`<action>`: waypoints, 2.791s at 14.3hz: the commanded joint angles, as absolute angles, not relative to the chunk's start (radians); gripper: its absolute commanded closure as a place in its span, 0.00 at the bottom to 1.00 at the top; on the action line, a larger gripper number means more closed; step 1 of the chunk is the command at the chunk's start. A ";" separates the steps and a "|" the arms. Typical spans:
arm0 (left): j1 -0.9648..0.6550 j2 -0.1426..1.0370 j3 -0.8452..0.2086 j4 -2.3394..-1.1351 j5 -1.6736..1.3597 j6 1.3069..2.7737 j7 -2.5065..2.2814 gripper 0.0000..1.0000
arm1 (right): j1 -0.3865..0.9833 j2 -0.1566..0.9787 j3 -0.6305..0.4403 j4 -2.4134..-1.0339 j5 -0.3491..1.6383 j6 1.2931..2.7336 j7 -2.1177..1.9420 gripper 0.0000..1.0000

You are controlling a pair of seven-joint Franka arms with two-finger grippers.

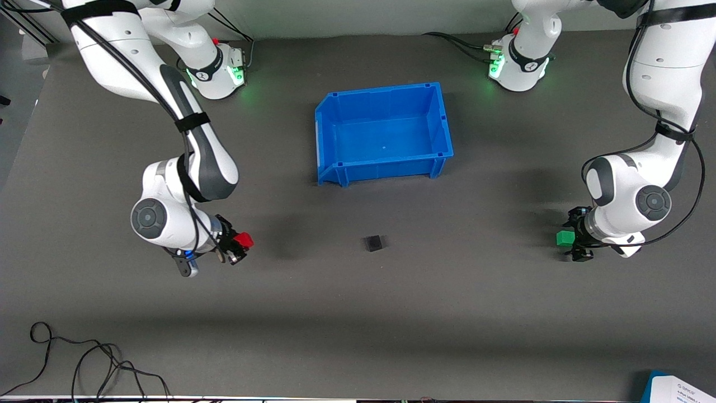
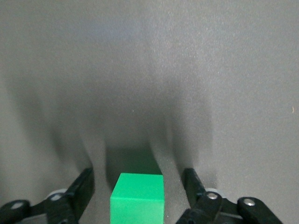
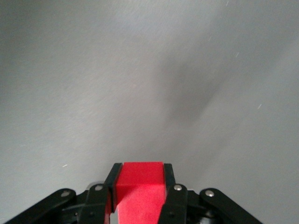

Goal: Attach green and red cubes to black cube
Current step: 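Carry the red cube with the right gripper toward the black cube, then carry the green cube with the left gripper toward the black cube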

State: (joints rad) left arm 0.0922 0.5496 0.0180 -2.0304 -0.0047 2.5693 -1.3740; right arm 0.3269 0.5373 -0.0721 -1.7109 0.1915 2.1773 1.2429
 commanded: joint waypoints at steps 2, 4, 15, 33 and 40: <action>0.075 0.532 0.034 -2.043 0.017 2.562 -1.407 0.24 | 0.393 0.659 -0.081 -1.554 0.225 2.158 1.431 0.77; 0.065 0.534 0.034 -2.043 0.017 2.563 -1.440 0.24 | 0.431 0.707 -0.081 -1.484 0.225 2.158 1.543 0.77; 0.064 0.519 0.035 -2.028 0.066 2.484 -1.447 1.00 | 0.612 0.980 -0.083 -1.134 0.288 2.166 1.997 0.77; -0.314 0.629 0.015 -1.585 0.046 2.187 -2.043 1.00 | 0.672 1.046 -0.091 -1.109 0.227 2.232 2.051 0.77; -0.449 0.709 0.002 -1.508 -0.015 2.203 -2.147 1.00 | 0.699 1.046 -0.091 -1.112 0.225 2.240 2.075 0.77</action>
State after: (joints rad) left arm -0.4089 0.6721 -0.0101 -1.5677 0.0060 2.2121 -2.1088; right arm 0.6892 1.0268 -0.0778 -1.1468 0.2500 2.2374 2.0363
